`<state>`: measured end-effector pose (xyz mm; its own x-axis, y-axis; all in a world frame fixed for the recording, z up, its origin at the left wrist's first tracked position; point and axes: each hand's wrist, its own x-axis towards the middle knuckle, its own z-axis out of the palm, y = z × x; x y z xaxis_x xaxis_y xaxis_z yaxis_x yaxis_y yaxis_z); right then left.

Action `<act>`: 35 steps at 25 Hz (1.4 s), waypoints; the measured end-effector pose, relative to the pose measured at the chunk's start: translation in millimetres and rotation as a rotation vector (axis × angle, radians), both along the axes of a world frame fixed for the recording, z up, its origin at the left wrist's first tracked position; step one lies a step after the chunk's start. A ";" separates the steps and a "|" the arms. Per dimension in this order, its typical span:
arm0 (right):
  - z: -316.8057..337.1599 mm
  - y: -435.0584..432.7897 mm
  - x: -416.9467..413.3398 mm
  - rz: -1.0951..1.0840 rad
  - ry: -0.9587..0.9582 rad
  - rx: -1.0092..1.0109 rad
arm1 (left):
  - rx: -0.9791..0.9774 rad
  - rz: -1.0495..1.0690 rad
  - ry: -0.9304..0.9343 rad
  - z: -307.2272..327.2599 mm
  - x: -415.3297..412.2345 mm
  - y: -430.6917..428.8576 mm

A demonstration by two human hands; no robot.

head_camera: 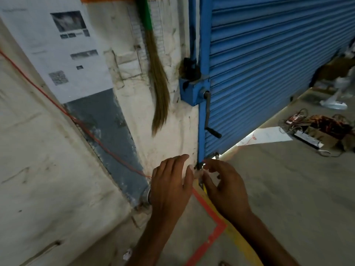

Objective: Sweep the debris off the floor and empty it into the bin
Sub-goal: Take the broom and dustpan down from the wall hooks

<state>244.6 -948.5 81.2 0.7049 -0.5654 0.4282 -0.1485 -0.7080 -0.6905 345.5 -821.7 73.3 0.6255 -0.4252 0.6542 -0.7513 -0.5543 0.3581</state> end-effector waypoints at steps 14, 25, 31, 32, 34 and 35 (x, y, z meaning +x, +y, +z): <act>170.7 -150.6 237.9 0.400 -0.330 -0.517 | 0.037 0.422 -0.354 171.0 183.3 -78.0; 352.5 -161.3 356.0 0.190 -0.613 -0.749 | -0.091 0.349 -0.668 368.2 302.3 -111.2; 425.3 -196.9 412.9 0.174 -0.633 -0.775 | -0.089 0.374 -0.599 433.2 352.1 -151.9; 436.7 -203.8 423.0 0.160 -0.646 -0.779 | -0.115 0.364 -0.594 445.8 363.1 -157.4; 462.7 -218.3 444.6 0.136 -0.638 -0.804 | -0.144 0.371 -0.616 473.2 385.1 -168.0; 476.7 -226.0 455.3 0.134 -0.608 -0.824 | -0.133 0.400 -0.638 486.3 394.1 -174.4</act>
<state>699.9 -1174.5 557.9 0.2759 0.1322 0.9521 0.1787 -0.9803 0.0843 739.6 -996.1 559.6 0.1984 -0.1383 0.9703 -0.5863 -0.8101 0.0044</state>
